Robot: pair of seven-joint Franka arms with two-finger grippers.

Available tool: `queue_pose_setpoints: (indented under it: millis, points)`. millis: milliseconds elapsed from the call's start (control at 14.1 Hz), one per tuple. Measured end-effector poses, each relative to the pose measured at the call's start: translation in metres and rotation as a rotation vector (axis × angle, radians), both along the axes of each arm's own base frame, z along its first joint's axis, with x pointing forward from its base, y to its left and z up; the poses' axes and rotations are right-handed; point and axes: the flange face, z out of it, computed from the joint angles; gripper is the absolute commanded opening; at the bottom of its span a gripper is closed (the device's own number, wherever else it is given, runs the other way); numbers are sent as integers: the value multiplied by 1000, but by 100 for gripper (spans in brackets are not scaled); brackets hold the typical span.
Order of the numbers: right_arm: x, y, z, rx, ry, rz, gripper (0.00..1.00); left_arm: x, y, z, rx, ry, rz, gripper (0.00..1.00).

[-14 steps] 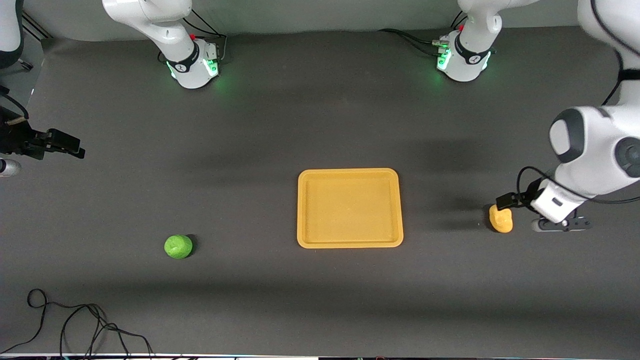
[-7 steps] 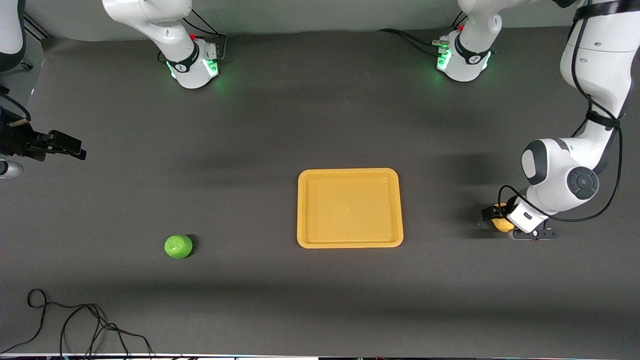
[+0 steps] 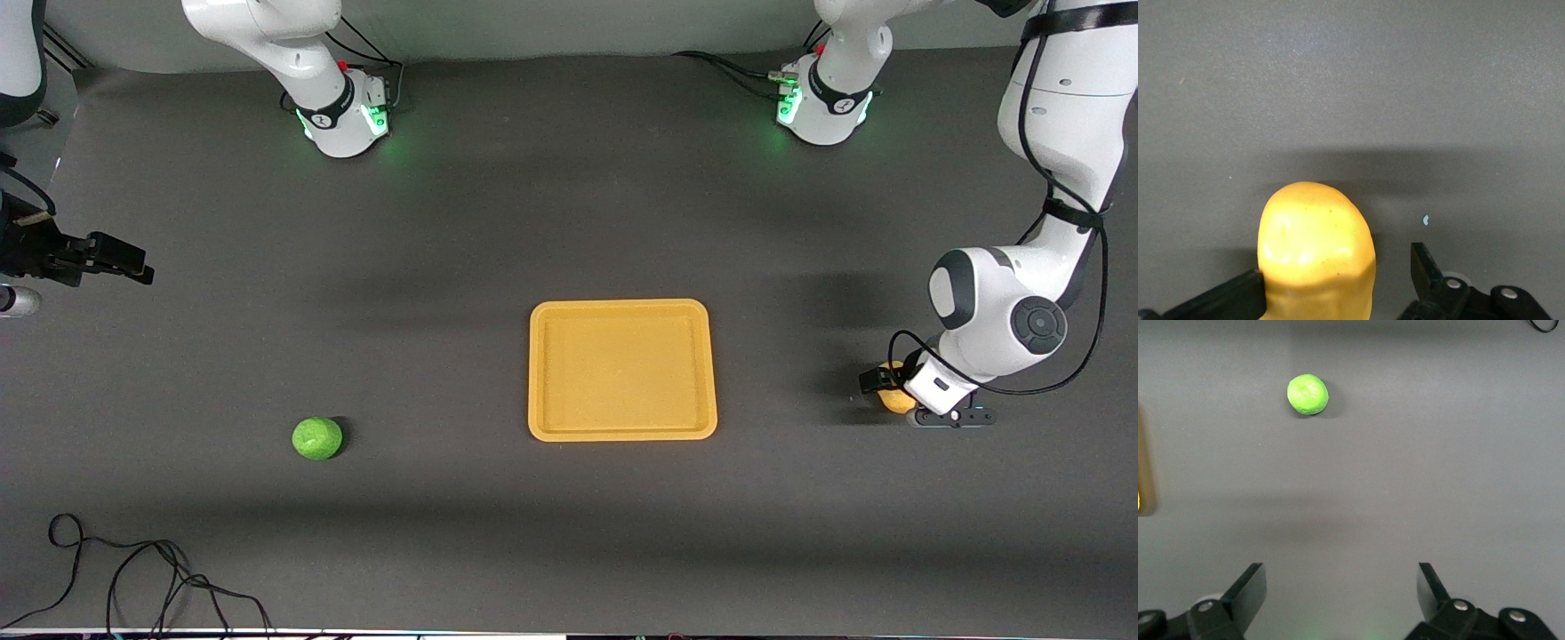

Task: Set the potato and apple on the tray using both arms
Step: 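Close the left gripper on the potato and lift it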

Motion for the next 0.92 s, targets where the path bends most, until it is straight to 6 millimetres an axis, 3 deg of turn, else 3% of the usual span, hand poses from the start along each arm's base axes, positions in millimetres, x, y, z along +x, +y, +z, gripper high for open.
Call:
queue_pose_setpoints:
  millis: [142,284,355,568,639,781,923]
  points:
    - [0,0,0,0,1,0,100,-1,3,-3,25,3,-27,95]
    - [0,0,-1,0,2,0,100,-1,8,-7,34,3,-29,78]
    - [0,0,-1,0,2,0,100,-2,9,-9,35,6,-28,65]
    - [0,0,-1,0,2,0,100,-2,13,-11,36,8,-22,11]
    - [0,0,-1,0,2,0,100,0,14,-9,37,9,-22,2]
    - [0,0,-1,0,3,0,100,6,12,5,38,37,-21,1]
    - [0,0,-2,0,3,0,100,17,-10,43,38,69,6,1]
